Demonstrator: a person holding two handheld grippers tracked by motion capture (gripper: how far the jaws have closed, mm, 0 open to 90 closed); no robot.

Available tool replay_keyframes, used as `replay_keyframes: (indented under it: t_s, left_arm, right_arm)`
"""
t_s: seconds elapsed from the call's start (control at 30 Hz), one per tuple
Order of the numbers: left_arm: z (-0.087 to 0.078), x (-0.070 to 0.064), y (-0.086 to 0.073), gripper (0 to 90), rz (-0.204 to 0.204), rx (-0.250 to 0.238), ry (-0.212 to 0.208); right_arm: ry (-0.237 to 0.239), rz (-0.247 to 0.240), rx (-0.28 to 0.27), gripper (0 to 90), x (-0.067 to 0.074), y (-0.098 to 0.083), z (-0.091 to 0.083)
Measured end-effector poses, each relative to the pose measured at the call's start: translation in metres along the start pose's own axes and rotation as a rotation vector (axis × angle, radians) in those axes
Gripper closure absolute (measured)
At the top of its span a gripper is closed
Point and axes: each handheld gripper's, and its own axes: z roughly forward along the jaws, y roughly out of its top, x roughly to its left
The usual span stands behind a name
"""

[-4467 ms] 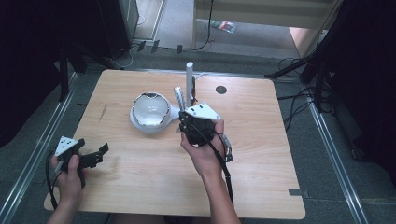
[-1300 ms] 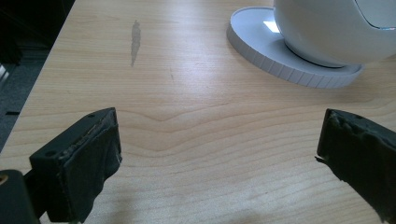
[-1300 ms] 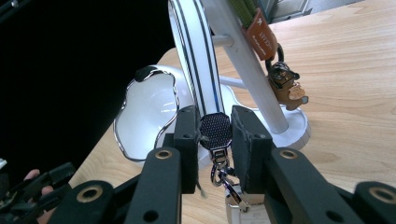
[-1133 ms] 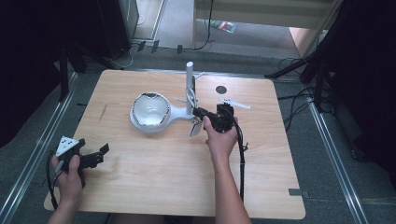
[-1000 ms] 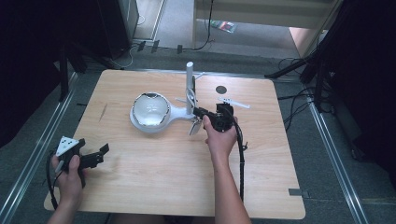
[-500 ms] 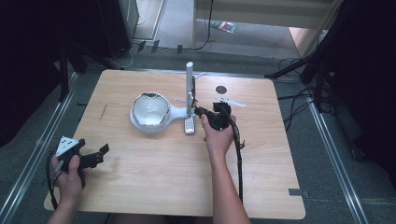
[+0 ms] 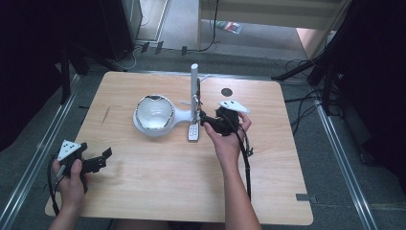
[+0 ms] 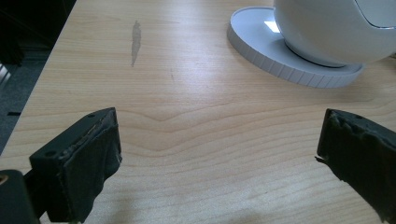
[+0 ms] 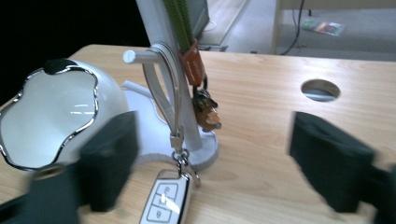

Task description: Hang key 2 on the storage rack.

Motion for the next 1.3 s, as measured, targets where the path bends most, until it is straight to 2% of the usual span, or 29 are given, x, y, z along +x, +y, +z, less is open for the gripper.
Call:
replay_keyframes:
  t_s: [0.1,0.13,0.2,0.27,0.37,0.5,0.8,1.3]
  left_arm:
    - [0.000,0.000,0.000,0.1,0.000,-0.001,0.001]
    - [0.000,-0.001,0.000,0.2,0.000,-0.001,0.001]
    - [0.000,-0.001,0.000,0.2,0.001,0.000,0.001]
    - [0.000,-0.001,0.000,0.1,0.001,0.000,0.002]
    - [0.000,-0.001,0.000,0.2,0.004,0.000,0.002]
    - [0.000,-0.001,0.000,0.2,0.004,0.001,0.003]
    - [0.000,-0.001,0.000,0.1,0.005,0.000,0.002]
    - [0.000,-0.001,0.000,0.2,0.011,-0.001,0.004]
  right_arm:
    - [-0.015,-0.027,0.009,0.4,0.001,-0.002,-0.006]
    - [0.003,-0.030,0.017,0.0,0.000,-0.002,-0.008]
    - [0.024,-0.032,0.025,0.0,-0.001,-0.004,-0.012]
    - [0.006,-0.046,0.034,0.0,-0.001,-0.006,-0.015]
    - [0.002,-0.062,0.039,0.0,-0.002,-0.009,-0.020]
    - [-0.012,-0.065,0.040,0.0,-0.004,-0.012,-0.025]
    - [-0.036,-0.071,0.041,0.0,-0.021,-0.025,-0.039]
    - [-0.067,-0.051,0.039,0.0,-0.056,-0.052,-0.063]
